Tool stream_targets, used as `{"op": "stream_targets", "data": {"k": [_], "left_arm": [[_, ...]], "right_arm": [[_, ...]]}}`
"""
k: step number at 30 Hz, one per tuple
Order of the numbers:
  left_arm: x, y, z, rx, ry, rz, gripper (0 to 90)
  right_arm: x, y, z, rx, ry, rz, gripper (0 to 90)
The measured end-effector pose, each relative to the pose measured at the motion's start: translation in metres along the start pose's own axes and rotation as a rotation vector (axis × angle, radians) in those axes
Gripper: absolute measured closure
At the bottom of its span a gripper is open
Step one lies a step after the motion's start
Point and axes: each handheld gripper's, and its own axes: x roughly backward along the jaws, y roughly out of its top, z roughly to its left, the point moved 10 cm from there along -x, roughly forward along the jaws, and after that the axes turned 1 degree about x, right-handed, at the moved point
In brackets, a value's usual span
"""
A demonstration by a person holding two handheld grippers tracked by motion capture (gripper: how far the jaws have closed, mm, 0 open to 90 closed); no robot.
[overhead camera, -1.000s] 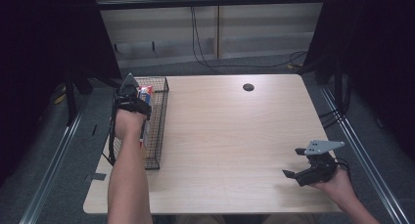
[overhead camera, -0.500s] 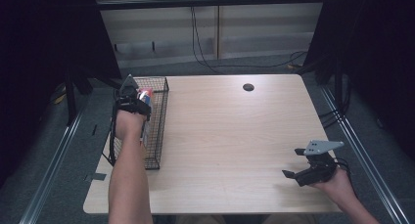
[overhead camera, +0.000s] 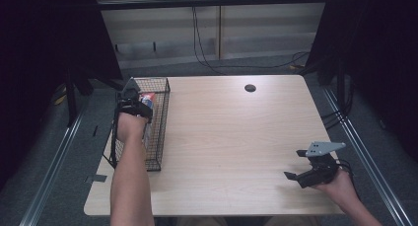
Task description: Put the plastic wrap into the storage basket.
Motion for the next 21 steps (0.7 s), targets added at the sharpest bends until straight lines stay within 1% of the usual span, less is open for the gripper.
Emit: {"op": "stream_targets", "data": {"k": [3, 5, 6, 12, 15, 16, 19, 21], "left_arm": [[-0.0004, 0.0000, 0.0004, 0.003, -0.008, 0.004, 42.2], [-0.0006, -0.0001, 0.0016, -0.001, -0.006, 0.006, 42.2], [-0.0009, 0.0000, 0.0015, 0.006, -0.006, 0.003, 42.2], [-0.0021, -0.0004, 0.0029, -0.003, -0.005, 0.004, 42.1], [-0.0036, -0.0012, 0.0027, 0.003, -0.008, 0.006, 42.1], [-0.0036, -0.0013, 0.0044, -0.007, -0.002, 0.008, 42.1], [-0.0036, -0.0014, 0.0038, 0.004, -0.006, 0.004, 42.0], [-0.0035, -0.0014, 0.0046, -0.003, -0.002, 0.003, 41.9]], "right_arm": [[-0.0008, -0.0005, 0.0004, 0.003, 0.001, 0.005, 6.4], [-0.0009, -0.0006, 0.0006, 0.002, 0.003, 0.006, 6.4], [-0.0009, -0.0006, 0.0005, 0.003, 0.002, 0.006, 6.4], [-0.0007, -0.0004, 0.0004, 0.002, 0.001, 0.004, 6.5], [-0.0008, -0.0005, 0.0006, 0.000, 0.001, 0.006, 6.5], [-0.0009, -0.0006, 0.0005, 0.002, 0.001, 0.006, 6.4], [-0.0008, -0.0005, 0.0007, 0.000, 0.003, 0.005, 6.5], [-0.0011, -0.0006, 0.0007, 0.001, 0.003, 0.006, 6.5]]}}
